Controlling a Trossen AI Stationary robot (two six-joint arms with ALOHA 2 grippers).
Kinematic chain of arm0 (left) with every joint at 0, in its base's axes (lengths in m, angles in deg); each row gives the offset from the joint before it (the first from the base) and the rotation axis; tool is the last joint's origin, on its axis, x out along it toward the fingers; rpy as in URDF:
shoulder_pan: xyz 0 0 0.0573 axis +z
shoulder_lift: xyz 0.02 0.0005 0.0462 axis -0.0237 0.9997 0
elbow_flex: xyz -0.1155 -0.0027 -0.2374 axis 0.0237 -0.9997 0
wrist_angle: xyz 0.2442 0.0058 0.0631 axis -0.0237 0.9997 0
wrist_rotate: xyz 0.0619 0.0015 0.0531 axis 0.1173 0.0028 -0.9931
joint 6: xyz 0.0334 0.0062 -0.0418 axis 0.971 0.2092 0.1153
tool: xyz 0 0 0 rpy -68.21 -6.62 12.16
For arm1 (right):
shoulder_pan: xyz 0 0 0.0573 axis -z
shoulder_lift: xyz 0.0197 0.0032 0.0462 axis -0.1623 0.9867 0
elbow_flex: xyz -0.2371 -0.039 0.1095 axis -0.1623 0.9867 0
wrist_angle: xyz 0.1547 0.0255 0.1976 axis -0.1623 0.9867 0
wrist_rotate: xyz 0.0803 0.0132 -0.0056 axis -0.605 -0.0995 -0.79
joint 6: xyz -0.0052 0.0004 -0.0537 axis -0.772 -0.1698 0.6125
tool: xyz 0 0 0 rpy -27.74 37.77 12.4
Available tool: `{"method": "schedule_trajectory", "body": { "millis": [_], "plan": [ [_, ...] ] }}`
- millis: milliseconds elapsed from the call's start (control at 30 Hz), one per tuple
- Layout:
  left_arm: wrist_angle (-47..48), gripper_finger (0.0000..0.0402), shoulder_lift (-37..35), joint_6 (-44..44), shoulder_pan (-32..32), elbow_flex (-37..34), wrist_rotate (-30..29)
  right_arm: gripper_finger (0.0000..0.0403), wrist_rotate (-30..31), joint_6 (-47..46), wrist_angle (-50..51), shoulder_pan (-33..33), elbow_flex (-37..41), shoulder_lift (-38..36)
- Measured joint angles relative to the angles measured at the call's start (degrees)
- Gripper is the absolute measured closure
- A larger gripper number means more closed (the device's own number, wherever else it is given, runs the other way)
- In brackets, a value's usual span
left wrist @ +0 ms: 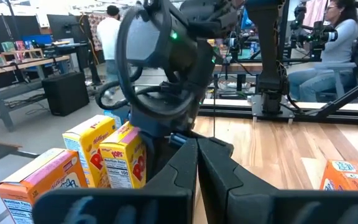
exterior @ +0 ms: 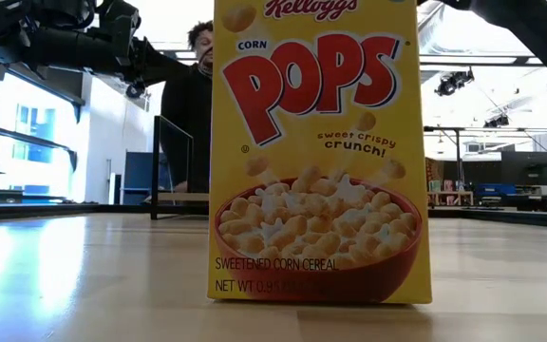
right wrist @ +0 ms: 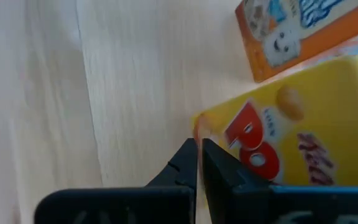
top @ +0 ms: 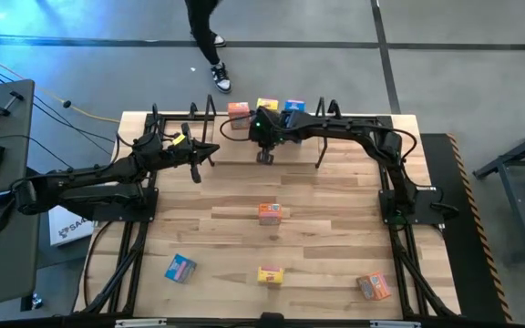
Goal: Stack cereal on shelf
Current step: Put the top cereal box on the shelf aligned with the other yellow cereal box
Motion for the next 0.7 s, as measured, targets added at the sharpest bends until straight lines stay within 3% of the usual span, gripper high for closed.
{"method": "schedule_trajectory", "body": {
  "millis": [700],
  "plan": [
    [-0.02,0.0396,-0.01,-0.04,0.0,0.0,-0.02,0.0402,6.96,-5.35,-3.23,0.11,0.86,0.0]
  ]
}}
